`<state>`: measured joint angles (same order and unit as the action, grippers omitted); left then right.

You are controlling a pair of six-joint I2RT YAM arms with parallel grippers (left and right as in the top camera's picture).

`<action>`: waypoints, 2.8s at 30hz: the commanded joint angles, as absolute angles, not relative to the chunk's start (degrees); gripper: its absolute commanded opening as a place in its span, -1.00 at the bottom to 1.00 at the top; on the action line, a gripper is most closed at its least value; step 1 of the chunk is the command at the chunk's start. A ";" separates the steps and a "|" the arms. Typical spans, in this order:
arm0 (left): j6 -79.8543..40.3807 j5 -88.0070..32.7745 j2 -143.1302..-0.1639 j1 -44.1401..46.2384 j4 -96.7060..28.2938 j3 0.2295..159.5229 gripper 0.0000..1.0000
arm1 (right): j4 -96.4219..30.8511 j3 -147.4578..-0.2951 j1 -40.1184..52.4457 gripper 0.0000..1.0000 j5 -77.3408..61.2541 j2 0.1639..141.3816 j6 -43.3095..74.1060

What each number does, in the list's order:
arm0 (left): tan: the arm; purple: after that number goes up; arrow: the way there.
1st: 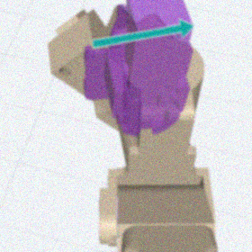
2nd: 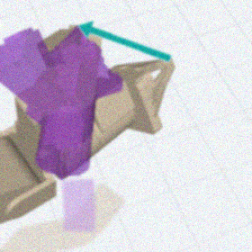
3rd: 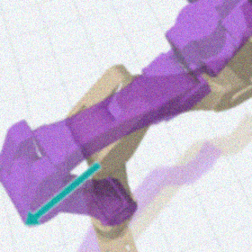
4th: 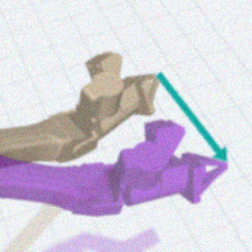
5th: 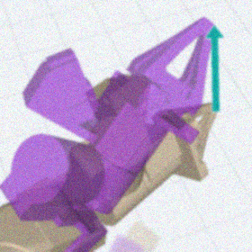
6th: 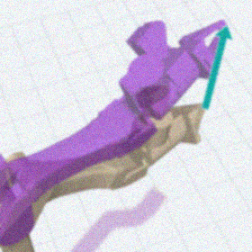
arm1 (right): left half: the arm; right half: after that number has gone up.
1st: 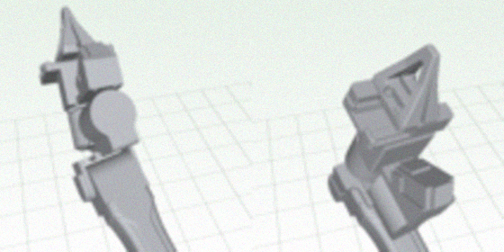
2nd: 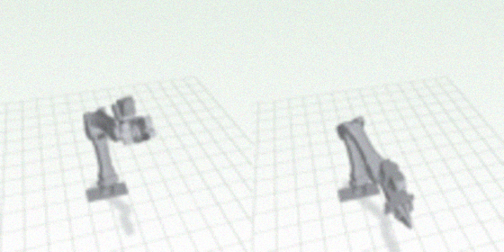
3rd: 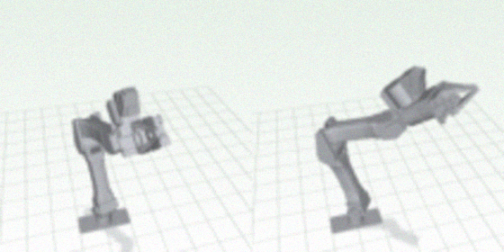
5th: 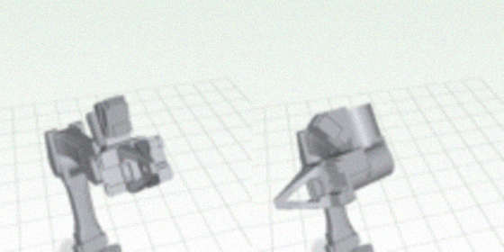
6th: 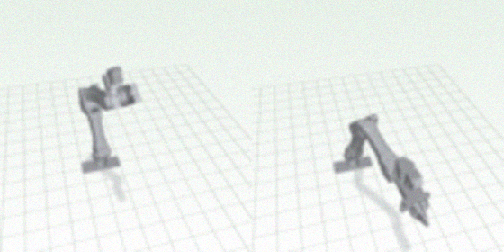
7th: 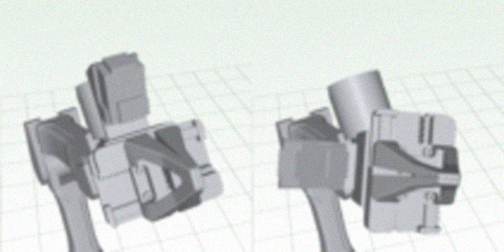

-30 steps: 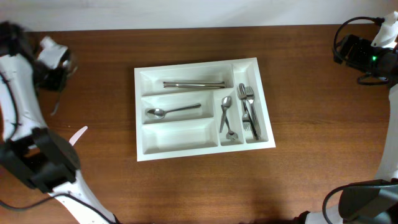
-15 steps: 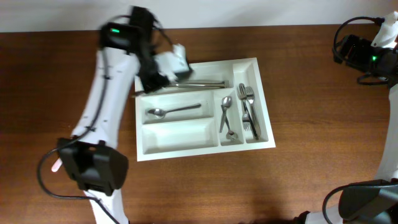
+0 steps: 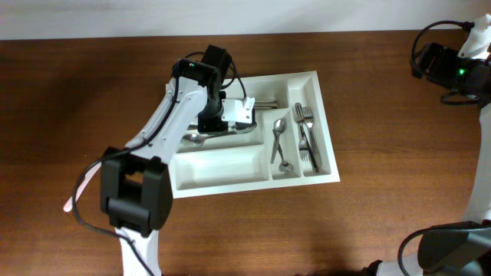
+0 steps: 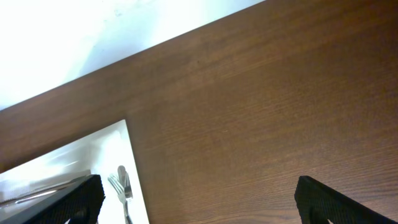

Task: Pack container
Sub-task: 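Carry the spoon with the left gripper into the left compartment, then open the left gripper and withdraw it left of the tray, then lower the left gripper onto the white plastic knife and grasp it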

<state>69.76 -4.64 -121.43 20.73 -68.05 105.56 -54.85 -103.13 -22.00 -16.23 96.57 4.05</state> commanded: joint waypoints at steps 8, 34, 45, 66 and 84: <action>67.79 -4.43 -125.91 19.92 -67.90 105.45 -0.56 | -54.63 -103.68 -22.15 0.97 -16.93 95.98 3.88; 38.48 1.52 -112.66 -9.82 -81.03 105.21 0.72 | -54.63 -103.68 -22.15 0.97 -16.93 95.98 3.88; 50.94 1.39 -112.71 -28.69 -69.54 90.17 0.64 | -54.63 -103.68 -22.15 0.97 -16.95 95.98 3.88; 58.85 0.03 -118.56 -33.34 -58.72 81.30 0.33 | -54.63 -103.68 -22.15 0.97 -16.93 95.98 3.88; 58.83 0.86 -123.13 -33.34 -56.99 80.60 -0.31 | -54.63 -103.68 -22.15 0.97 -16.93 95.98 3.88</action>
<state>58.30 1.56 -119.48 -33.15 -56.14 82.08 -54.85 -103.13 -22.00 -16.21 96.57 4.10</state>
